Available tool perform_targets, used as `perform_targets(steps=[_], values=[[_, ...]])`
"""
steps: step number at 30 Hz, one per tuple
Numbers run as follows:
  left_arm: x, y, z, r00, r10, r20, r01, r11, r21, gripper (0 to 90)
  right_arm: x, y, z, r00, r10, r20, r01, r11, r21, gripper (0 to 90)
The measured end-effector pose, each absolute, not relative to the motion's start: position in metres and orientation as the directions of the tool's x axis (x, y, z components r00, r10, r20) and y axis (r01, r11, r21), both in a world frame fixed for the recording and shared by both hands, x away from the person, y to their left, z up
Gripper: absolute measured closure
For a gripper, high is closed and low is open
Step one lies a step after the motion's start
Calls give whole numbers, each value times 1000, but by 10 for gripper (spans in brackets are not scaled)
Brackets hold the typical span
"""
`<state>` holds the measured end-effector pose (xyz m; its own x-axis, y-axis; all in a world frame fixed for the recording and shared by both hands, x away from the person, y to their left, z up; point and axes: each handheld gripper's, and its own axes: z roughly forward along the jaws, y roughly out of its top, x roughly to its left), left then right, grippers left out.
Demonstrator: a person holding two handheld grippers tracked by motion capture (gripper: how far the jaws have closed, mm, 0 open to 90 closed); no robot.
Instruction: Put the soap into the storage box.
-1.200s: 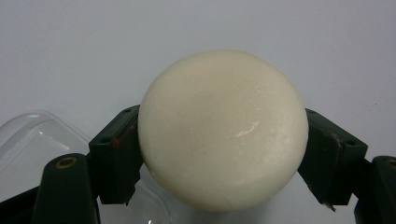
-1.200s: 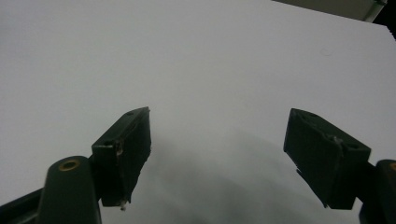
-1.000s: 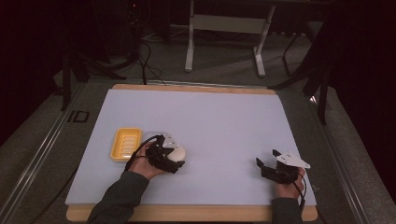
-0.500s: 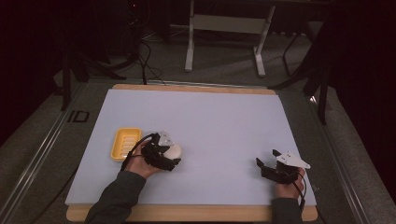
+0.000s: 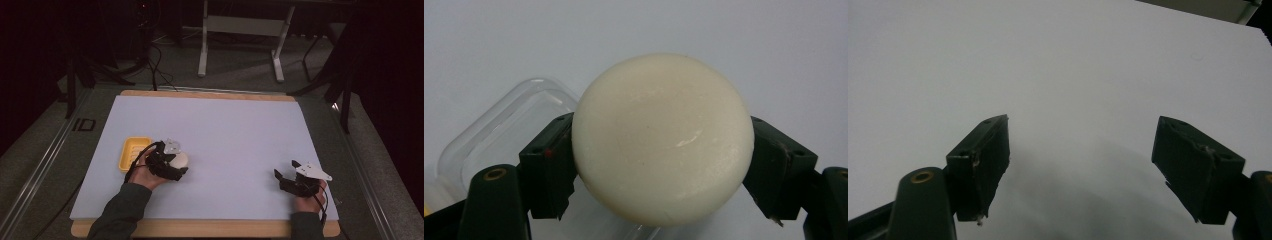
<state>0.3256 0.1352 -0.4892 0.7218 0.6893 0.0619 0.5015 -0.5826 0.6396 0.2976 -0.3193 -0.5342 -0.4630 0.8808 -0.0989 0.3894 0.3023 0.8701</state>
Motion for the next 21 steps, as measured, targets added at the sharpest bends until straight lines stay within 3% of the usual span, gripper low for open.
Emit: perform_targets(steps=[21], values=[[328,155,-482,681,730,58,533,-548,644,241,298,-319,-534,-463,881,-99,390,303,870,225]])
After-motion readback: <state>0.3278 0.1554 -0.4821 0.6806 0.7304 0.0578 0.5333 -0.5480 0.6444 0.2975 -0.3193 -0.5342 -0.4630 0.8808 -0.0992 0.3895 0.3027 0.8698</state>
